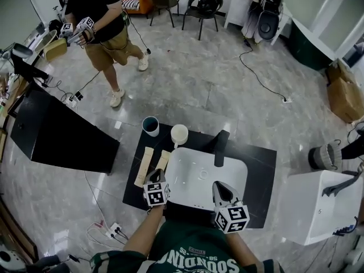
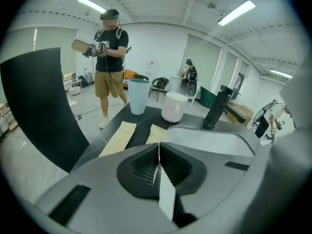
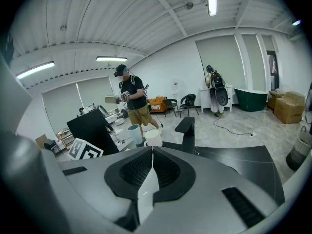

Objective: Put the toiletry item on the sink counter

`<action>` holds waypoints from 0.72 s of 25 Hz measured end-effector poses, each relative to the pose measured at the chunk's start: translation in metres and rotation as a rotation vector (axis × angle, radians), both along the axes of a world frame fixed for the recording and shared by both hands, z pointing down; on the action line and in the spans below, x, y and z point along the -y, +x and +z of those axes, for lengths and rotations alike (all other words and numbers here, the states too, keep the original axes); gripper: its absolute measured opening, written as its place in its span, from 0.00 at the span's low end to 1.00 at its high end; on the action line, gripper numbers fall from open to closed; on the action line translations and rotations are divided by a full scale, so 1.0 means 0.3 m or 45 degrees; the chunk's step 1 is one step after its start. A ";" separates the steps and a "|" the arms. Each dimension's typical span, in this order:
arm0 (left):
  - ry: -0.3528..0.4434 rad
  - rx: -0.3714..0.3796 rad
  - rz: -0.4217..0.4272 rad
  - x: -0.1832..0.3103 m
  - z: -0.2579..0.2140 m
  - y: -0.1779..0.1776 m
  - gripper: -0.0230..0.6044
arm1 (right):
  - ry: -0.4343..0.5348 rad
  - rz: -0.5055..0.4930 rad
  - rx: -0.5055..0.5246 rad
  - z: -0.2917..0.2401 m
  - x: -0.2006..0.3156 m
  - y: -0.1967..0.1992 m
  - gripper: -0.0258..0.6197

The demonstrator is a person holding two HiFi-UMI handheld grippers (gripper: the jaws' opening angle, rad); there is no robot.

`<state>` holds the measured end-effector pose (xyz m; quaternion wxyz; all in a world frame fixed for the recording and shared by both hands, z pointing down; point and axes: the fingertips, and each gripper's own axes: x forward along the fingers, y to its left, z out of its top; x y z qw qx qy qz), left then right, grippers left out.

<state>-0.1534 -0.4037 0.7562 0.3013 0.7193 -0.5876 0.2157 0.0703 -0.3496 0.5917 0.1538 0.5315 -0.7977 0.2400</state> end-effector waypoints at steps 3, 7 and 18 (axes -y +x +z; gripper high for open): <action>0.118 -0.061 0.039 0.017 -0.161 0.040 0.05 | 0.015 -0.020 -0.005 -0.009 0.007 -0.015 0.11; 0.251 -0.083 0.176 0.012 -0.287 0.133 0.05 | 0.039 -0.037 0.005 -0.021 0.016 -0.034 0.11; 0.480 -0.011 0.573 -0.039 -0.517 0.358 0.05 | 0.114 -0.028 -0.001 -0.084 0.031 -0.008 0.11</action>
